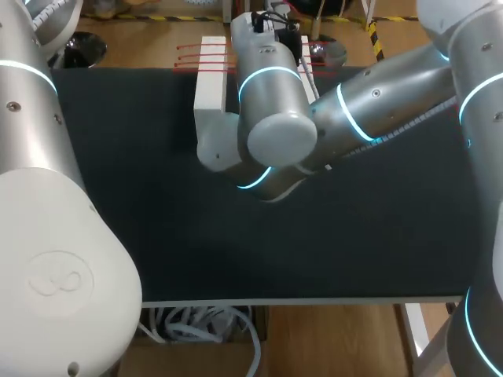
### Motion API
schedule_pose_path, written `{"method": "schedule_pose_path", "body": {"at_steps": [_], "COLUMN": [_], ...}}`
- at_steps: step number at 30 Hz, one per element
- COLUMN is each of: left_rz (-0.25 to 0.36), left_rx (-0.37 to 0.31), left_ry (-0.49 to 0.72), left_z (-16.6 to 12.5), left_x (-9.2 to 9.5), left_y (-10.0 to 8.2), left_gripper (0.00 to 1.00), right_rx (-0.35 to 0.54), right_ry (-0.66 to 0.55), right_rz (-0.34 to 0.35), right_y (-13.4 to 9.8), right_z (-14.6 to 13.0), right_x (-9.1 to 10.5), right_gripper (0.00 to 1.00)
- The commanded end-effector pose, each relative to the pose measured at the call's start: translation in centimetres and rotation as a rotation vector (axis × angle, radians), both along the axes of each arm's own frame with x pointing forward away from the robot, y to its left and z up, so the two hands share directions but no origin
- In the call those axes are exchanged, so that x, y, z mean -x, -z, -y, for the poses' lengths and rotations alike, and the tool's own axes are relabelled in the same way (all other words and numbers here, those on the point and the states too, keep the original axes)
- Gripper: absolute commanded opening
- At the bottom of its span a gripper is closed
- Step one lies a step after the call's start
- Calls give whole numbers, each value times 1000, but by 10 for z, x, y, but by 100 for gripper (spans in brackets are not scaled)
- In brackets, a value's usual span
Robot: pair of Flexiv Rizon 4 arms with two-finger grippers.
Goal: Grab the tape and strap the tape.
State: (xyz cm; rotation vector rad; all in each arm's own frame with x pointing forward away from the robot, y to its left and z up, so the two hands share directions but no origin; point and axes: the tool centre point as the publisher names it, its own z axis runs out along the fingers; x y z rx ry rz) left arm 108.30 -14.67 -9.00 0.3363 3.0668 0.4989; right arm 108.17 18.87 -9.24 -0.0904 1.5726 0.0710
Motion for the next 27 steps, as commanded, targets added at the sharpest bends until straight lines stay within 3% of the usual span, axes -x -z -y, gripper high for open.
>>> {"method": "schedule_pose_path", "body": {"at_steps": [1, 27], "left_rz": [-1, -1], "left_rx": [-3, -3], "left_ry": [1, 1], "left_z": [0, 0], "left_x": [0, 0], "left_y": [-1, -1], "left_gripper": [0, 0], "right_rx": [-8, -27], "right_ry": [14, 34], "right_rz": [6, 48], "right_y": [-2, -16], "right_z": [0, -5], "right_x": [1, -8], "right_gripper": [0, 0]}}
